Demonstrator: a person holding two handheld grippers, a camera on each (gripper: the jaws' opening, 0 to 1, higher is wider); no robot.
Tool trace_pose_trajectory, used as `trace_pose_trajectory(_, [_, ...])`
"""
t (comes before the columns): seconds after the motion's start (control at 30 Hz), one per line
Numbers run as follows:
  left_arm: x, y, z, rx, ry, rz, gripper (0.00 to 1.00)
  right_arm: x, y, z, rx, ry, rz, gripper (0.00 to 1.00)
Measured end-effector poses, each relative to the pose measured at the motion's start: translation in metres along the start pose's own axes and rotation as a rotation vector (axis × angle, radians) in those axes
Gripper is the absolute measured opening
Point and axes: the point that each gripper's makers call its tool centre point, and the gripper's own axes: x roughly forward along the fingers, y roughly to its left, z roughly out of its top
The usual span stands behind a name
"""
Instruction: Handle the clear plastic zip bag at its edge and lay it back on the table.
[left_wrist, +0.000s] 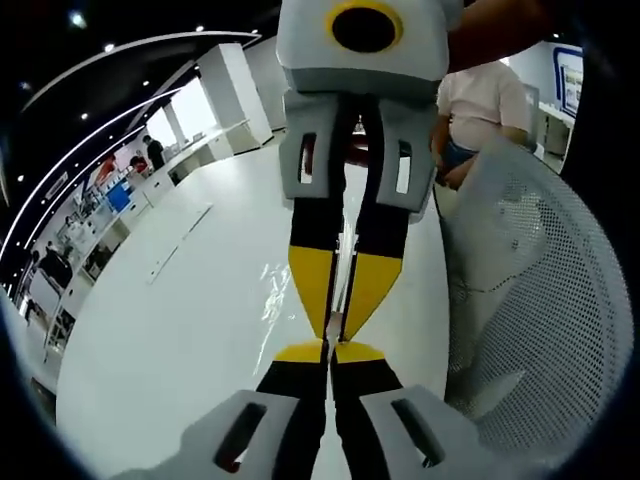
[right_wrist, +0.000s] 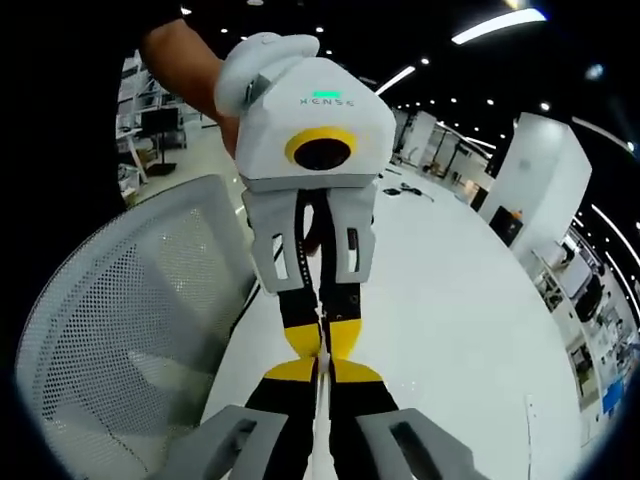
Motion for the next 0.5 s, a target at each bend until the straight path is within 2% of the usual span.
trace_pose_trajectory(0.23, [-0.007,0.003,0.001,0.017,-0.007,0.019,0.00,0.001,-0.002,-0.006,0.003,0.049,-0.004,0.00])
trace_pose_trajectory(0.5, [-0.009,0.002,0.003,0.049,-0.012,0.024,0.00,0.003,-0.003,-0.012,0.009,0.075,-0.010,0.00])
